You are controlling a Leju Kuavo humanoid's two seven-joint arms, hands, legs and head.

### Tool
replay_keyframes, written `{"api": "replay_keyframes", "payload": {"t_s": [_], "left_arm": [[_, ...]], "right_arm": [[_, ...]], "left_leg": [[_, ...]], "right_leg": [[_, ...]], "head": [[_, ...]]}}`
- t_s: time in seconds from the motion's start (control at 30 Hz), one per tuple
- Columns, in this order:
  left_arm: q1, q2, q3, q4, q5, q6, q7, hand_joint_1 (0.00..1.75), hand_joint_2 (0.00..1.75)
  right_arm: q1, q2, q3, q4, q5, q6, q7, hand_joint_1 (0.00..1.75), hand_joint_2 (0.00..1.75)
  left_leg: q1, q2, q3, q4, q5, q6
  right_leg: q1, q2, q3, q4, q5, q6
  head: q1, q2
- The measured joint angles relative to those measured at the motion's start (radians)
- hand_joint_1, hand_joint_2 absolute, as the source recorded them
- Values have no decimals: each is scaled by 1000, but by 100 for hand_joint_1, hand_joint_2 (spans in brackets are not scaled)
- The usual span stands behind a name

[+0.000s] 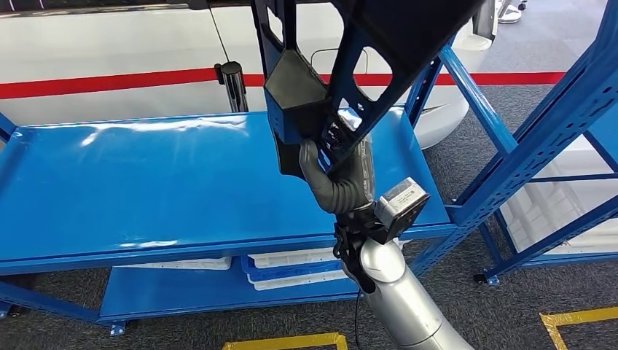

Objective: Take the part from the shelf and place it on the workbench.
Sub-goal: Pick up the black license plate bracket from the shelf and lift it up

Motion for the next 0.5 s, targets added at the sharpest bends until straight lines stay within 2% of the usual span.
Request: {"api": "replay_keyframes", "payload": {"t_s": [0.07, 0.1, 0.13, 0.2, 0.23, 0.27, 0.3, 0.37, 0.4, 0.43, 0.5], "left_arm": [[0, -1, 0, 0, -2, -4, -1, 0, 175], [-1, -1, 0, 0, -3, -5, -2, 0, 175], [-1, -2, 0, 0, -3, -6, -2, 0, 175], [-2, -2, 0, 0, -4, -6, -2, 0, 175], [-2, -2, 0, 0, -4, -6, -2, 0, 175], [-2, -2, 0, 0, -4, -7, -2, 0, 175], [-1, -3, 0, 0, -4, -7, -2, 0, 175], [-1, -4, 0, 0, -7, -8, -2, 0, 175], [-2, -5, 0, 0, -9, -9, -3, 0, 175], [-2, -5, 0, 0, -11, -11, -3, 0, 175], [-3, -5, 0, 0, -14, -14, -3, 0, 175]], "right_arm": [[2, 0, 2, -4, -1, 6, 0, 171, 175], [3, 0, 3, -6, -2, 8, 0, 171, 175], [3, 0, 4, -7, -2, 10, 0, 171, 175], [8, -3, 6, -8, -2, 11, 0, 171, 175], [12, -5, 8, -8, -2, 11, 0, 171, 175], [15, -7, 9, -8, -2, 11, 0, 171, 175], [18, -9, 10, -8, -2, 11, 0, 171, 175], [19, -11, 11, -9, 0, 11, -1, 171, 175], [20, -12, 11, -10, 3, 10, -2, 171, 175], [22, -13, 11, -12, 6, 10, -3, 171, 175], [27, -14, 11, -17, 13, 10, -4, 171, 175]], "left_leg": [[5, 1, 8, -11, 3, 9], [8, 3, 14, -18, 6, 14], [11, 4, 19, -23, 8, 18], [11, 6, 23, -25, 6, 22], [11, 5, 24, -25, 5, 23], [10, 4, 25, -24, 4, 22], [11, 3, 26, -23, 3, 20], [13, -1, 29, -16, -4, 10], [12, -2, 29, -11, -9, 3], [11, -3, 29, -6, -13, -4], [10, -3, 27, -2, -16, -16]], "right_leg": [[1, -1, -4, 7, -7, 5], [2, -1, -14, 31, -20, 4], [2, -2, -36, 76, -39, 1], [1, -2, -110, 215, -88, -6], [1, -2, -146, 274, -104, -6], [0, -2, -168, 302, -105, -2], [-1, -2, -169, 289, -89, 6], [-7, -5, -120, 161, -23, 22], [-9, -7, -91, 98, 6, 26], [-9, -8, -72, 54, 27, 24], [-4, -5, -65, 39, 37, 11]], "head": [[0, 0], [1, 0], [2, 0], [5, 0], [5, 0], [5, 0], [5, 0], [6, 0], [6, 0], [5, 0], [3, 0]]}}
